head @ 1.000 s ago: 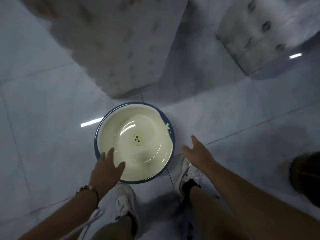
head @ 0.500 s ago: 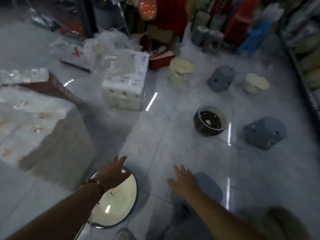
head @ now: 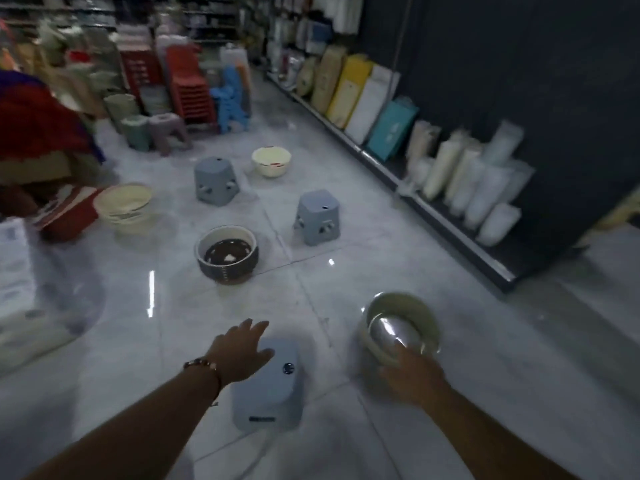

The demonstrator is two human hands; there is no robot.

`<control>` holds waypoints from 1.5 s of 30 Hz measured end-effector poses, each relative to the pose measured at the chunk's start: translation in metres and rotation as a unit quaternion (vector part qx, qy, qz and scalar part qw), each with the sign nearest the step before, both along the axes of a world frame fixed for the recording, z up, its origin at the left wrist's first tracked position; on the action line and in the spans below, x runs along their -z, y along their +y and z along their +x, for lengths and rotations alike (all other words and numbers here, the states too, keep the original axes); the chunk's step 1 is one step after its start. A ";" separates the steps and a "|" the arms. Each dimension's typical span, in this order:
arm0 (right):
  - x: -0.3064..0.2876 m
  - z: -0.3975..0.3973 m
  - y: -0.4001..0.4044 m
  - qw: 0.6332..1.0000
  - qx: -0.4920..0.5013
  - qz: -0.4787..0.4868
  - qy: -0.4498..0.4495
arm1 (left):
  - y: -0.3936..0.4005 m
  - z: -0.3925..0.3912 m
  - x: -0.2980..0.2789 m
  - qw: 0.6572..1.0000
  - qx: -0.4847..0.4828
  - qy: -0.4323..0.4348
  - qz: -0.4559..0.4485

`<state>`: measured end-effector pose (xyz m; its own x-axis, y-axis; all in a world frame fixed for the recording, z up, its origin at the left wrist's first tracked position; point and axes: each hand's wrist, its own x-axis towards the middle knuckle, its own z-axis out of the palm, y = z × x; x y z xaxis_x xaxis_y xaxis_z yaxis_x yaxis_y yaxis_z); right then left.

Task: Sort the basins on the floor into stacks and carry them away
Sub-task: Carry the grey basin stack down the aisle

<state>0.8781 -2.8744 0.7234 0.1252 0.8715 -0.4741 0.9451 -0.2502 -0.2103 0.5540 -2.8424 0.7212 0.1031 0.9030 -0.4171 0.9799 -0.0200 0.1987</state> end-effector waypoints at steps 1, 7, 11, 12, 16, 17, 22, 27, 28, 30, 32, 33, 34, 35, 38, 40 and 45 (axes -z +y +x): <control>-0.002 0.032 -0.007 1.000 0.007 0.005 -0.016 | 0.005 0.031 0.001 1.000 0.014 -0.005 -0.007; -0.010 0.152 -0.014 0.998 0.046 -0.023 -0.040 | 0.034 0.172 -0.008 0.996 0.089 0.003 -0.004; -0.008 0.189 0.009 0.997 0.042 -0.034 -0.048 | 0.064 0.231 -0.007 0.991 0.130 0.014 -0.003; -0.006 0.195 0.017 0.997 0.047 -0.035 -0.040 | 0.075 0.241 -0.004 0.990 0.137 0.014 -0.003; 0.006 0.216 0.062 0.997 0.041 -0.039 -0.048 | 0.125 0.272 0.016 0.987 0.156 0.012 -0.017; 0.011 0.221 0.075 0.997 0.035 -0.043 -0.055 | 0.141 0.279 0.023 0.987 0.160 0.016 -0.023; 0.052 0.247 0.169 0.994 -0.004 -0.075 -0.079 | 0.242 0.312 0.076 0.983 0.179 0.026 -0.043; 0.114 0.267 0.273 0.988 0.000 -0.143 -0.049 | 0.343 0.334 0.145 0.974 0.189 0.047 -0.111; 0.130 0.272 0.291 0.988 -0.001 -0.152 -0.043 | 0.362 0.337 0.161 0.972 0.192 0.050 -0.124; 0.167 0.285 0.324 0.987 0.000 -0.157 -0.034 | 0.397 0.344 0.197 0.970 0.194 0.053 -0.136; 0.213 0.302 0.354 0.984 0.011 -0.175 -0.025 | 0.432 0.353 0.241 0.970 0.185 0.051 -0.148; 0.241 0.313 0.368 0.983 0.018 -0.183 -0.022 | 0.447 0.359 0.266 0.972 0.170 0.039 -0.159; 0.272 0.325 0.381 0.982 0.018 -0.187 -0.024 | 0.459 0.364 0.295 0.974 0.146 0.021 -0.172; 0.307 0.338 0.392 0.981 0.010 -0.190 -0.031 | 0.469 0.368 0.329 0.975 0.120 0.005 -0.187; 0.422 0.373 0.420 0.980 0.003 -0.199 -0.022 | 0.489 0.377 0.444 0.974 0.055 -0.017 -0.220; 0.500 0.393 0.435 0.973 0.097 -0.203 0.048 | 0.494 0.383 0.517 0.968 -0.016 -0.048 -0.245; 0.657 0.420 0.441 0.768 0.549 -0.170 0.284 | 0.492 0.380 0.662 0.817 -0.400 -0.255 -0.329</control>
